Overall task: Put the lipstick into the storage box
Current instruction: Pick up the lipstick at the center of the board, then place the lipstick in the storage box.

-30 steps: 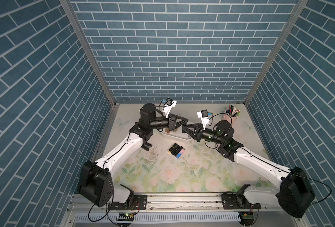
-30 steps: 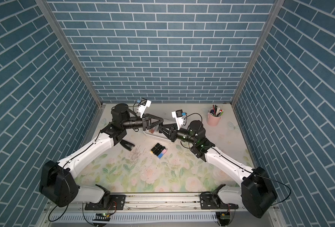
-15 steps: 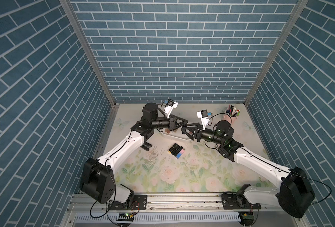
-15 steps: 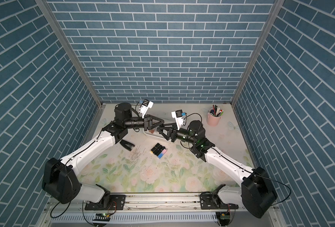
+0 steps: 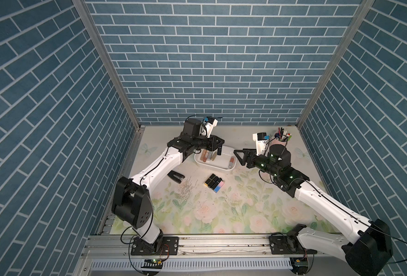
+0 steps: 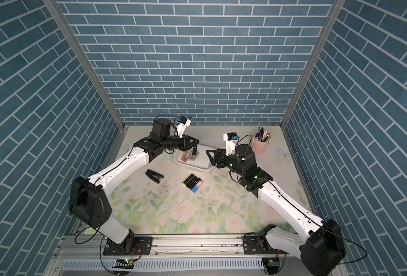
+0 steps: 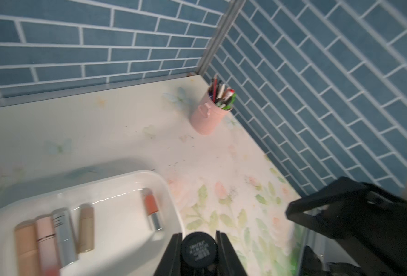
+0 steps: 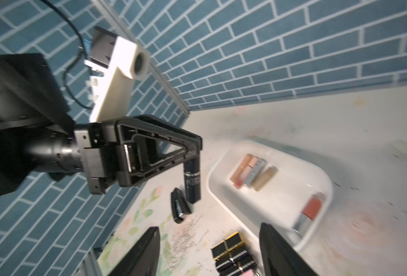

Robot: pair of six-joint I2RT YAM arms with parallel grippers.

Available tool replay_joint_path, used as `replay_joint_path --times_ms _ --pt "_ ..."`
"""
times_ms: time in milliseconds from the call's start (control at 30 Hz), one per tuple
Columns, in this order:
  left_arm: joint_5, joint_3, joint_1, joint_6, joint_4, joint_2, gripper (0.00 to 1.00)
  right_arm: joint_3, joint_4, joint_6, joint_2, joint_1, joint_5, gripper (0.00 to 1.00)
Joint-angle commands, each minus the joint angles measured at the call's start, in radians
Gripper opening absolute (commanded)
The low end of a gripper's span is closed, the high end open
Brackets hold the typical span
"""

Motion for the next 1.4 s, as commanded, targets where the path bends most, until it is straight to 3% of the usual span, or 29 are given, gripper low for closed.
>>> replay_joint_path --times_ms 0,167,700,1367 --pt "-0.203 0.06 -0.022 0.072 -0.103 0.078 0.04 0.021 -0.239 -0.029 0.047 0.0 0.158 0.7" --pt "-0.343 0.162 -0.065 0.106 -0.158 0.22 0.04 0.017 -0.318 -0.017 0.121 0.001 0.152 0.7" --pt "-0.457 0.349 -0.093 0.152 -0.17 0.505 0.04 -0.063 -0.294 -0.015 0.116 0.001 0.117 0.7" --pt "-0.555 0.446 -0.098 0.203 -0.196 0.672 0.07 -0.103 -0.267 -0.033 0.133 0.0 0.115 0.7"
